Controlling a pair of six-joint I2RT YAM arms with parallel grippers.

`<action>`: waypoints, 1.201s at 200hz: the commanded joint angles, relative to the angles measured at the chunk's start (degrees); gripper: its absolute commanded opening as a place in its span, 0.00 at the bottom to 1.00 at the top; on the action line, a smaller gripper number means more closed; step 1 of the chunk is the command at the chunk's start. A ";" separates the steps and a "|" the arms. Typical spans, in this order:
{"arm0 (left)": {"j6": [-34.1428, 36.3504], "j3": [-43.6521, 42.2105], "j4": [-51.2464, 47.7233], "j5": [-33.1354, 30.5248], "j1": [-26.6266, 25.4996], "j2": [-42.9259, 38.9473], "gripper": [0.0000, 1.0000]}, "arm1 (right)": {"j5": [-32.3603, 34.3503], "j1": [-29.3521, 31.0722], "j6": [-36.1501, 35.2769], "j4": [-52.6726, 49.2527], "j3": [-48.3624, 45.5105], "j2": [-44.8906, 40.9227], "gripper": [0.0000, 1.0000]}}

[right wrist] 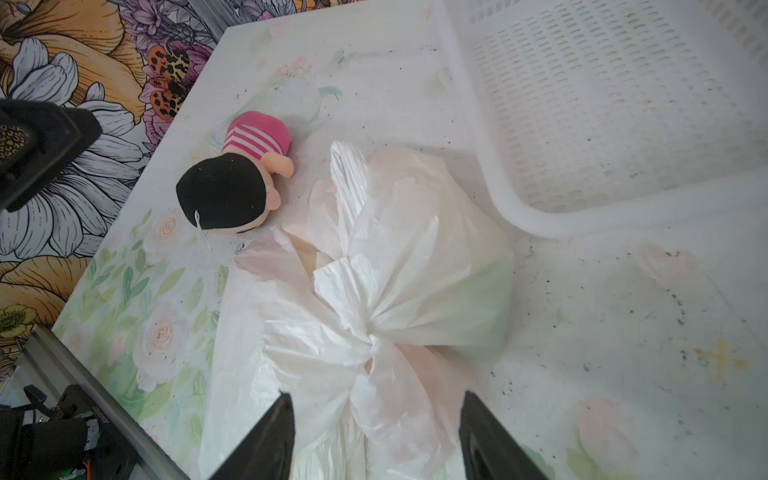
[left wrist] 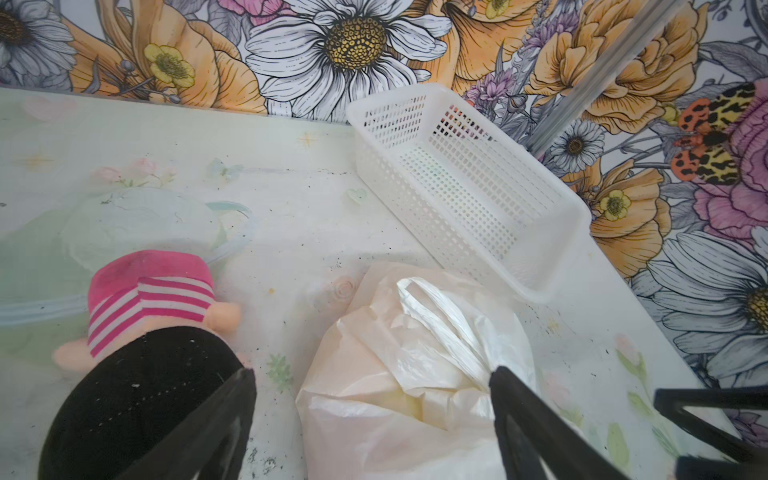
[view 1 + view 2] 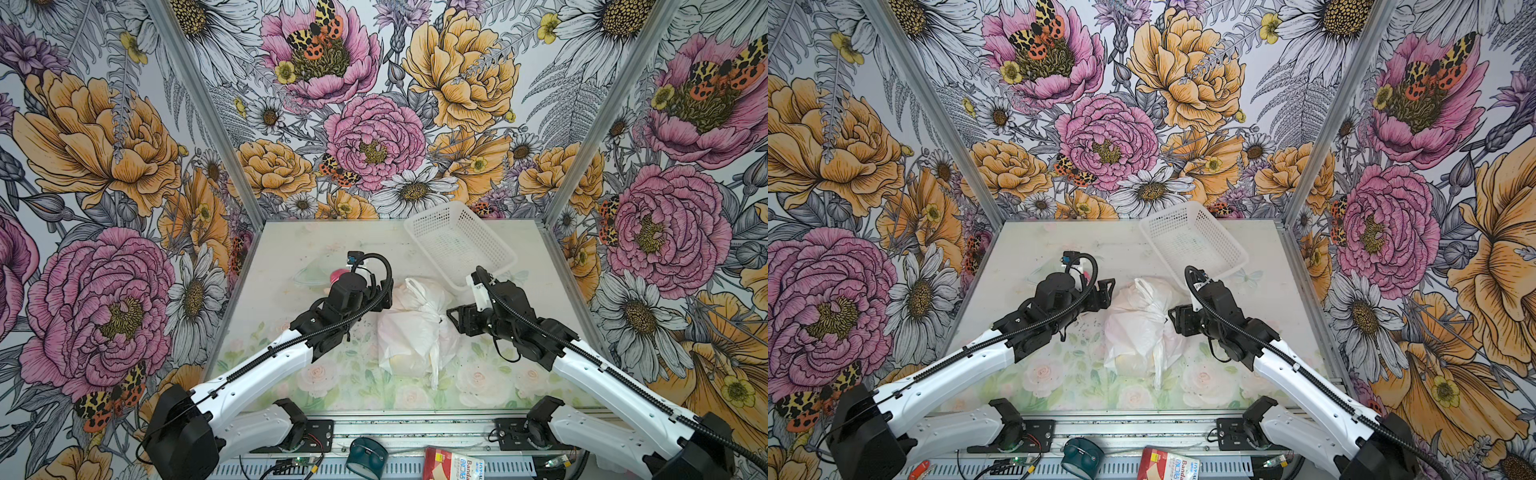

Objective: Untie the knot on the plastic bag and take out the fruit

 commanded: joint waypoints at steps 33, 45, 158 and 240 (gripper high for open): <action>-11.04 1.87 -9.66 2.37 -13.51 -0.55 0.93 | 0.57 0.57 0.46 3.53 0.35 3.97 0.61; -13.21 1.64 -10.13 1.58 -16.90 0.22 0.96 | 0.80 0.67 2.36 3.46 -0.11 3.92 0.61; -21.76 8.66 -12.28 -7.42 -24.45 20.03 0.85 | 4.17 1.71 10.64 11.81 -9.61 1.08 0.56; -21.34 5.59 -13.57 -6.81 -21.04 17.82 0.68 | 3.28 2.50 10.33 17.48 -11.93 3.27 0.58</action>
